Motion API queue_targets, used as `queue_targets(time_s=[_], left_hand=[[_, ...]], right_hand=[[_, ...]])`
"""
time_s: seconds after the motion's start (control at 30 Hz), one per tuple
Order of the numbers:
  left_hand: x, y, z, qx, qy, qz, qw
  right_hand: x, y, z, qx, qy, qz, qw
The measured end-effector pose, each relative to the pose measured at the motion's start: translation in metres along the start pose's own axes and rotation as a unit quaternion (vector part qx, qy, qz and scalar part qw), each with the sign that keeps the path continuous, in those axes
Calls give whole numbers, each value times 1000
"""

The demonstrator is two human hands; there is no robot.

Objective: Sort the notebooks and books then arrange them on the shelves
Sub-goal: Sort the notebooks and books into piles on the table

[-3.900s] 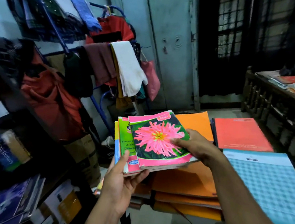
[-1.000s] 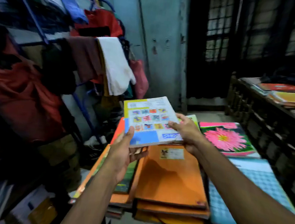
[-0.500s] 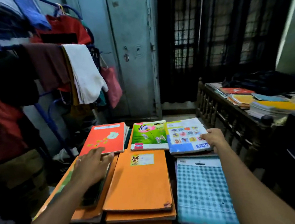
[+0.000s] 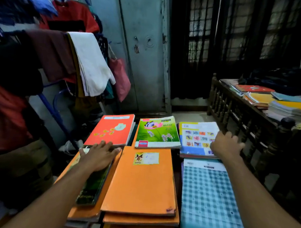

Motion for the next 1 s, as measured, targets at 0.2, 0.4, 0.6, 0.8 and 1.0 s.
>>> queue_targets(time_s=[0.2,0.4,0.6,0.8,1.0], left_hand=[[1,33,42,78,87,103,988],[29,64,122,171,54,32,983],[8,16,161,157,128,136,970],[7,-228,258,-105,261,203,938],[71,-434,349,-309,241,216,894]], right_hand=[[12,-87,59,-193,-87,-112,971],[62,-132,193,-305,-244,2,920],[22,-214,271,-412,-172,1,895],[48,-355,446,-574,-298,-155,746],[115,-439,559,-542,-429,-159,705]])
Point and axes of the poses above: each hand's wrist, its own z-axis away from the middle knuckle, its own x-axis out of the palm, y = z × x, the point moved 7 cm from there along -z, towards the middle knuckle, and after that the axes turned 10 degrees about -z, right-handed, at the moved point
